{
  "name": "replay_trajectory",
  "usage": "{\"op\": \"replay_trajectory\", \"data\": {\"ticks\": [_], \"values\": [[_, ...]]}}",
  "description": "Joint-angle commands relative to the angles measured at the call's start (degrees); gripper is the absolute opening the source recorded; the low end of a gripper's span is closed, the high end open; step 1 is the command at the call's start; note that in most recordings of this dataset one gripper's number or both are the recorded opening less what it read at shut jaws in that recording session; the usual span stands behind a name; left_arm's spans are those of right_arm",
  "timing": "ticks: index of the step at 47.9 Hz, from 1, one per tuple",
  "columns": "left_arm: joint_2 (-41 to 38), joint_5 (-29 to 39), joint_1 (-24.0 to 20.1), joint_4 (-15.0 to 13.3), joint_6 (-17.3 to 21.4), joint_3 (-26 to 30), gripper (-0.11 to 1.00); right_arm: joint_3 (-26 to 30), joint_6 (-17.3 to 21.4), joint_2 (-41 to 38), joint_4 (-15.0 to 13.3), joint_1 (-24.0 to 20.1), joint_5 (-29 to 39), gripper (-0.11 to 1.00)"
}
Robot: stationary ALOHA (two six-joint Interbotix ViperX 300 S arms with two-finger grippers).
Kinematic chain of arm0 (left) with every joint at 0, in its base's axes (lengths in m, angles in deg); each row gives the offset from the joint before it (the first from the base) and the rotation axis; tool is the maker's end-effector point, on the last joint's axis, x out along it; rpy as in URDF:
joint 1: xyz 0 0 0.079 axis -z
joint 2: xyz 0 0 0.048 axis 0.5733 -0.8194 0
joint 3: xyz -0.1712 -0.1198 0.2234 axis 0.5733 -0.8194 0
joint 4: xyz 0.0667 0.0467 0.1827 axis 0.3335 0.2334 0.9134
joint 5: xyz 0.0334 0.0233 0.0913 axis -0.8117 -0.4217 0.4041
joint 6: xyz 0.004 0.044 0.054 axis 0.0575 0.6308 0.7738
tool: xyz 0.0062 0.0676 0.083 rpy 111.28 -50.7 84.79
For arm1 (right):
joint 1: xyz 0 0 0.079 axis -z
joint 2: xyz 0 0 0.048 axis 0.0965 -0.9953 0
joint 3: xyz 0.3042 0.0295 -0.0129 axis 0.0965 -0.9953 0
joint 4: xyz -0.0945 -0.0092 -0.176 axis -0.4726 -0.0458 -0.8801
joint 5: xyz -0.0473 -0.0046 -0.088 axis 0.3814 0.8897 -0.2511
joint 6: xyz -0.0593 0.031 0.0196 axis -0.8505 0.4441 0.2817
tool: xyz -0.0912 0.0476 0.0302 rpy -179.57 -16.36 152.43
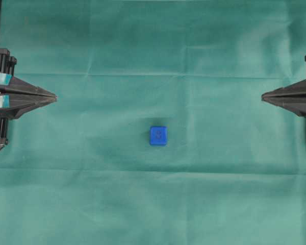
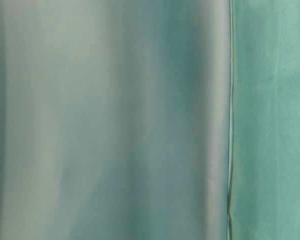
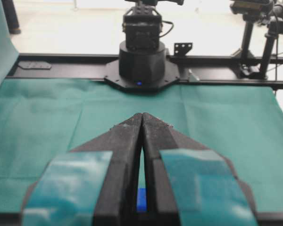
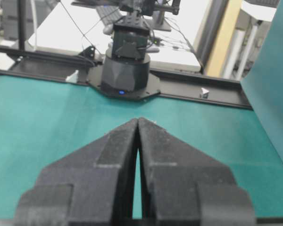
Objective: Handover the blue block to the right arm after grasping it with the left arm, then place it in the designated position.
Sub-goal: 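Open the left gripper and move it toward the blue cube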
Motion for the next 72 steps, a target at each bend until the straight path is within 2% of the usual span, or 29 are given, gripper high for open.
{"op": "replay_trajectory", "data": {"ticks": [1,11,22,29,32,35,38,41,47,51,55,72], "values": [[-0.53,1.93,1.32,-0.35,-0.79,2.29,0.02,1.67,0.79,-0.53,0.26,-0.26,0.18,0.02],[-0.62,3.34,1.67,-0.35,-0.62,2.55,0.02,3.43,1.85,-0.7,0.44,-0.26,5.63,0.02],[-0.7,4.04,1.67,-0.35,-0.53,2.72,0.02,3.96,4.39,-0.79,0.44,-0.26,6.33,0.02],[-0.7,4.75,1.67,-0.35,-0.44,3.25,0.02,3.96,4.57,-0.7,0.53,-0.26,6.77,0.02],[-0.79,5.1,1.67,-0.35,-0.44,3.52,0.05,3.96,4.66,-0.7,0.44,-0.26,7.03,0.02],[-0.79,5.19,1.67,-0.35,-0.44,3.69,0.14,3.96,4.75,-0.7,0.44,-0.26,7.29,0.03],[-0.79,5.19,1.67,-0.35,-0.53,3.78,0.29,3.96,5.1,-0.7,0.44,-0.26,7.29,0.11],[-0.7,5.19,1.58,-0.35,-0.44,3.87,0.46,3.96,5.8,-0.7,0.44,-0.26,7.29,0.26],[-0.79,5.19,1.58,-0.26,-0.35,3.87,0.82,3.96,6.24,-0.79,0.35,-0.26,7.56,0.65],[-0.7,5.19,1.58,-0.35,-0.44,3.96,0.96,4.04,6.24,-0.88,0.35,-0.26,7.91,0.85],[-0.79,5.19,1.67,-0.26,-0.53,4.04,1.0,4.04,6.24,-0.7,0.26,-0.26,8.09,0.94],[-2.64,4.22,1.67,-0.35,-0.62,4.66,1.0,4.04,6.24,-0.62,0.09,-0.09,8.7,0.93]]}}
